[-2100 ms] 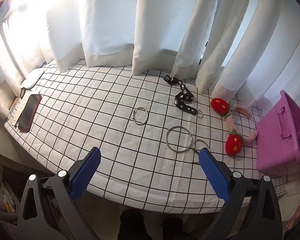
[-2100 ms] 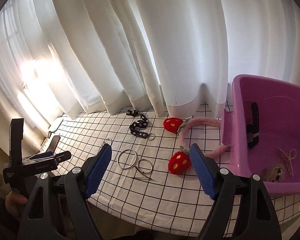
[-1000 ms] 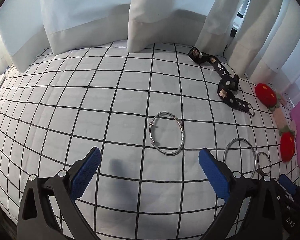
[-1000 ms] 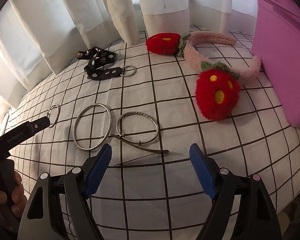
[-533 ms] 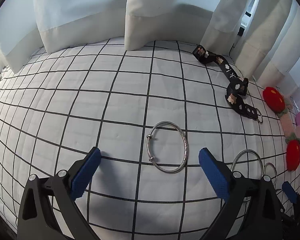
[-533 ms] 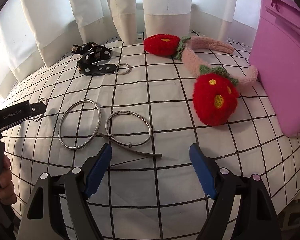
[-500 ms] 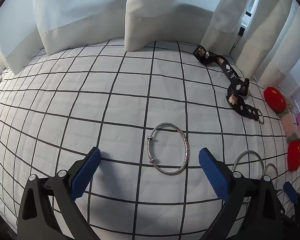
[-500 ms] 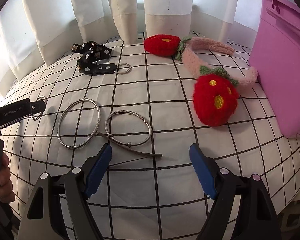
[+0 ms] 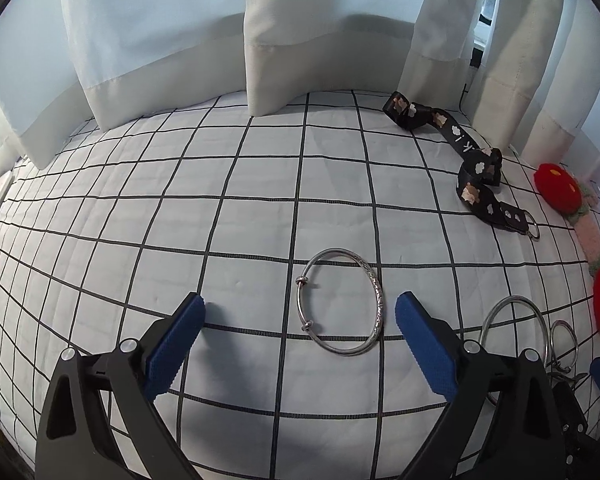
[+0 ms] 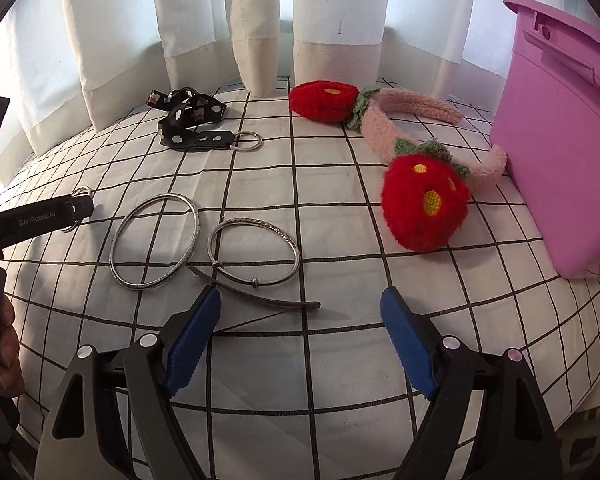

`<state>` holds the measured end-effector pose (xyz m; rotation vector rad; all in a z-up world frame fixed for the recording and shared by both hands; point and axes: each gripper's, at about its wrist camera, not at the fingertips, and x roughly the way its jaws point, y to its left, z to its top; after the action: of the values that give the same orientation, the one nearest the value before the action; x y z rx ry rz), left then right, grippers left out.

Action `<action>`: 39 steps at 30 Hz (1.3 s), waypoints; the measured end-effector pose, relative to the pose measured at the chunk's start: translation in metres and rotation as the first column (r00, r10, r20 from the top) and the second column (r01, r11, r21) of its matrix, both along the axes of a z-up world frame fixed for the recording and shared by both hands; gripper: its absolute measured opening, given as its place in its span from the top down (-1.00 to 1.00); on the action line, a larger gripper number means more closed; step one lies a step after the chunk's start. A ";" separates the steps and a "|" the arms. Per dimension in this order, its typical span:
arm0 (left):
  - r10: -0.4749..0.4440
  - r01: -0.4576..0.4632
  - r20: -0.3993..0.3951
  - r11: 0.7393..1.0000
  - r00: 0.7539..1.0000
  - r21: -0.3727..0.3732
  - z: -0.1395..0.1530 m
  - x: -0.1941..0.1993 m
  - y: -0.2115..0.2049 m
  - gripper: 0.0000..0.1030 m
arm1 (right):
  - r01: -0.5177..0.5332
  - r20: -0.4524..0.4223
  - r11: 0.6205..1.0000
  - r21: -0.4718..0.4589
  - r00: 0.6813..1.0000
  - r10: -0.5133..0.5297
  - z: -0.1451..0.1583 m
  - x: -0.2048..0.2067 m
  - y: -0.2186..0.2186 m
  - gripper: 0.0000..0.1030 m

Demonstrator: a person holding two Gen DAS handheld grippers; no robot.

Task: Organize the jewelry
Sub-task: 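Lower the left tool onto the engraved silver bangle and close it, then grasp the brown hair clip with the right tool while the left tool holds the bangle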

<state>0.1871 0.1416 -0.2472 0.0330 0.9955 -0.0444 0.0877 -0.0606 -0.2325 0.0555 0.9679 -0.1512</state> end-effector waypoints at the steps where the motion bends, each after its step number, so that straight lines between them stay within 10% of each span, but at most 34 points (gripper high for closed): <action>1: -0.006 0.006 0.006 1.000 1.000 -0.001 0.001 -0.004 0.000 -0.67 | -0.001 0.001 1.000 0.002 1.000 0.001 0.000 -0.001 0.000 -0.51; 9: -0.070 0.070 0.034 0.998 0.997 0.000 0.011 -0.018 -0.015 0.21 | -0.029 0.020 1.000 0.001 0.999 0.029 0.005 -0.007 -0.002 -0.09; 39: -0.008 0.009 0.032 1.000 0.999 -0.030 0.023 -0.029 0.004 0.22 | -0.081 0.041 0.995 0.055 0.996 0.079 0.010 -0.019 -0.004 0.85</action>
<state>0.1579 0.1453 -0.2240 0.0103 0.9630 -0.0667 0.0689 -0.0646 -0.2221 0.0715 0.9338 -0.0488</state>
